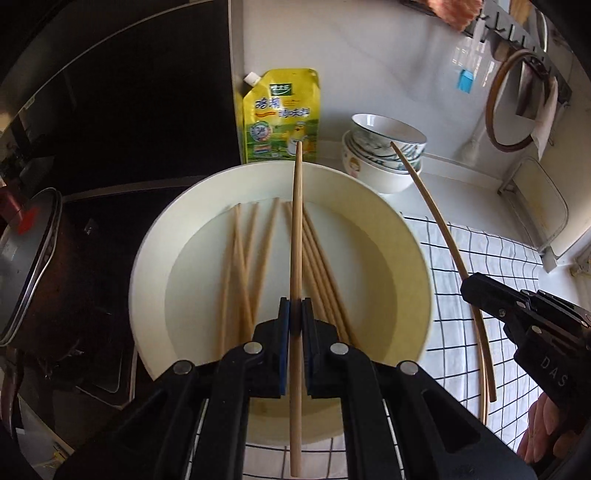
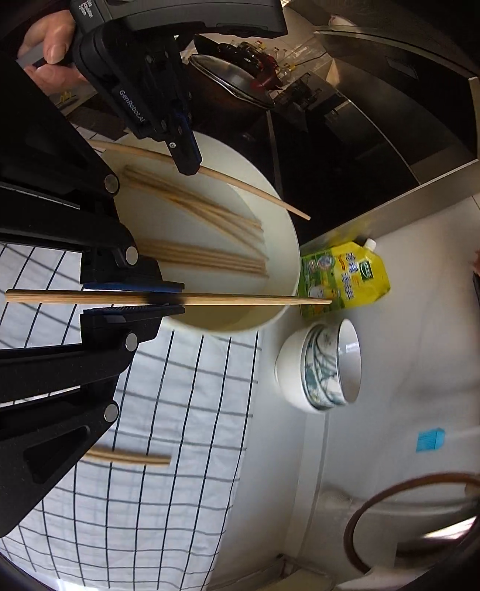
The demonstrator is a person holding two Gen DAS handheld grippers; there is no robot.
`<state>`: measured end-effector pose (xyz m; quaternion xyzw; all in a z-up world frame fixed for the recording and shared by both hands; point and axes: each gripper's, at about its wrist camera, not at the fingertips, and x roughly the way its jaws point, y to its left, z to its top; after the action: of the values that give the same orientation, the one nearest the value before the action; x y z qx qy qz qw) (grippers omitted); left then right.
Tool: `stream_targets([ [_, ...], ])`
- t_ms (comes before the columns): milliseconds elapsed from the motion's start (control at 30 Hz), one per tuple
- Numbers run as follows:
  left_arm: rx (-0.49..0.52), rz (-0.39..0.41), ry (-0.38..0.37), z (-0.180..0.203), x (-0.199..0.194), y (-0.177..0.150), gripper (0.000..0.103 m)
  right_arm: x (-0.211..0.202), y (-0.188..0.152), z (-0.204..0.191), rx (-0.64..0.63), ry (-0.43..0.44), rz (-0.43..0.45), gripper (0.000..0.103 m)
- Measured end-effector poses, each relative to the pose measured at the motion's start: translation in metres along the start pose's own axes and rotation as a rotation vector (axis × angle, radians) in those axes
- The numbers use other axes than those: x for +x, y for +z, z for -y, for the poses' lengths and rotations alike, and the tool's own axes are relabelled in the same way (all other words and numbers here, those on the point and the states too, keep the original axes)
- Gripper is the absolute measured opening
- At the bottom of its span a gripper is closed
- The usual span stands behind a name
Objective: Organize utensils
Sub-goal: 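Carry both held chopsticks over the white basin, then open both tools to drop the chopsticks into the basin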
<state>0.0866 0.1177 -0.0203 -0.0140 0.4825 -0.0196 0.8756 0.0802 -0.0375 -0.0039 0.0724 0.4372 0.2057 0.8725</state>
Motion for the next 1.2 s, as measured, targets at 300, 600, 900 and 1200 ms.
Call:
stream_targets([
  [300, -0.015, -0.046, 0.001, -0.036, 0.03, 0.008, 0.007, 0.062, 0.024, -0.041, 0.004, 0.014, -0.099, 0.006],
  [600, -0.019, -0.1, -0.02, -0.052, 0.059, 0.011, 0.007, 0.101, 0.023, -0.047, 0.025, -0.006, -0.185, 0.006],
  [900, -0.038, -0.17, -0.042, -0.051, 0.084, 0.013, 0.007, 0.117, 0.017, -0.032, 0.074, -0.034, -0.228, 0.006],
  [1200, -0.043, -0.143, -0.032, -0.053, 0.077, 0.012, 0.04, 0.106, 0.017, -0.033, 0.063, -0.063, -0.195, 0.007],
])
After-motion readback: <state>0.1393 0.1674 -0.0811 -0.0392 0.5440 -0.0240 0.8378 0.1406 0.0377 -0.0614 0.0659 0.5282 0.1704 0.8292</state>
